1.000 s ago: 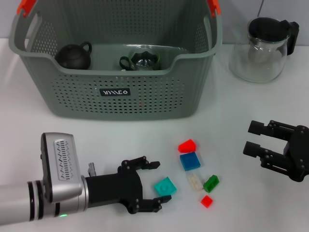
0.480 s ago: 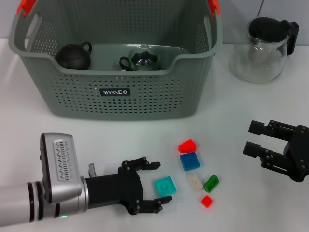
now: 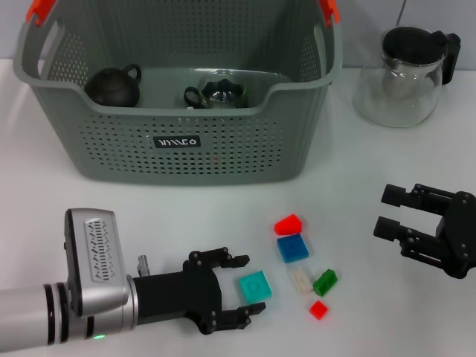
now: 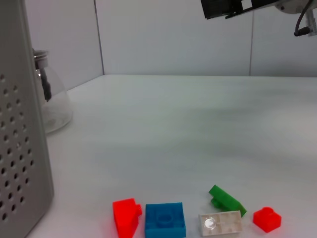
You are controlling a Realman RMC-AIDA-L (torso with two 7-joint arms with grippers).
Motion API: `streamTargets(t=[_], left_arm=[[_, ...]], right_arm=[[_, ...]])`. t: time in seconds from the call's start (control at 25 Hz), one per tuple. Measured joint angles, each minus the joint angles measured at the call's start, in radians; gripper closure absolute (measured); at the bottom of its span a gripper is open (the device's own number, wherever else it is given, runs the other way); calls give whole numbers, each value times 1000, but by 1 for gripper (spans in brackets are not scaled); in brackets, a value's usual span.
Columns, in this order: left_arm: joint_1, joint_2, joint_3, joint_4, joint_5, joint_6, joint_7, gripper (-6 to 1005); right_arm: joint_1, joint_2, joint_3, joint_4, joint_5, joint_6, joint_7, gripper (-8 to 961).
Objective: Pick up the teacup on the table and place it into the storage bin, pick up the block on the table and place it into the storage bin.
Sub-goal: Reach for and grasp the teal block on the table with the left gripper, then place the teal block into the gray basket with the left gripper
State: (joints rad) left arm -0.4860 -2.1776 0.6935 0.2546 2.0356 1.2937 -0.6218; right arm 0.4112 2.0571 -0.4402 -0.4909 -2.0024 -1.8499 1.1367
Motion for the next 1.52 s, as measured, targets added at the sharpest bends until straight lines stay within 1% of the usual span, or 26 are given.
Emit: streamTargets(t=[0.16, 0.36, 0.6, 0.68, 0.84, 1.04, 1.2, 1.32, 1.4, 1.52], left_arm=[[-4, 1, 0, 0, 2, -10, 0, 161], [-8, 0, 0, -8, 5, -11, -2, 319], [-8, 1, 1, -10, 6, -11, -3, 537], [-8, 1, 2, -10, 7, -11, -3, 569], [-9, 1, 7, -9, 7, -11, -9, 580], [-18, 7, 10, 10, 8, 8, -103, 589], [10, 11, 5, 100, 8, 123, -181, 594], [44, 19, -17, 233, 3, 251, -299, 597], [57, 30, -70, 315, -1, 354, -376, 596], [45, 64, -199, 399, -25, 555, -479, 590]], right_arm=[[-1, 0, 0, 0, 0, 0, 0, 343], [-4, 0, 0, 0, 1, 0, 0, 343], [-4, 0, 0, 0, 1, 0, 0, 343], [-4, 0, 0, 0, 1, -1, 0, 343], [-5, 0, 0, 0, 2, -6, 0, 343], [-5, 0, 0, 0, 2, -9, 0, 343], [-4, 0, 0, 0, 2, -10, 0, 343], [-5, 0, 0, 0, 2, -11, 0, 343], [-5, -2, 0, 0, 2, -12, 0, 343], [-5, -4, 0, 0, 2, -7, 0, 343]])
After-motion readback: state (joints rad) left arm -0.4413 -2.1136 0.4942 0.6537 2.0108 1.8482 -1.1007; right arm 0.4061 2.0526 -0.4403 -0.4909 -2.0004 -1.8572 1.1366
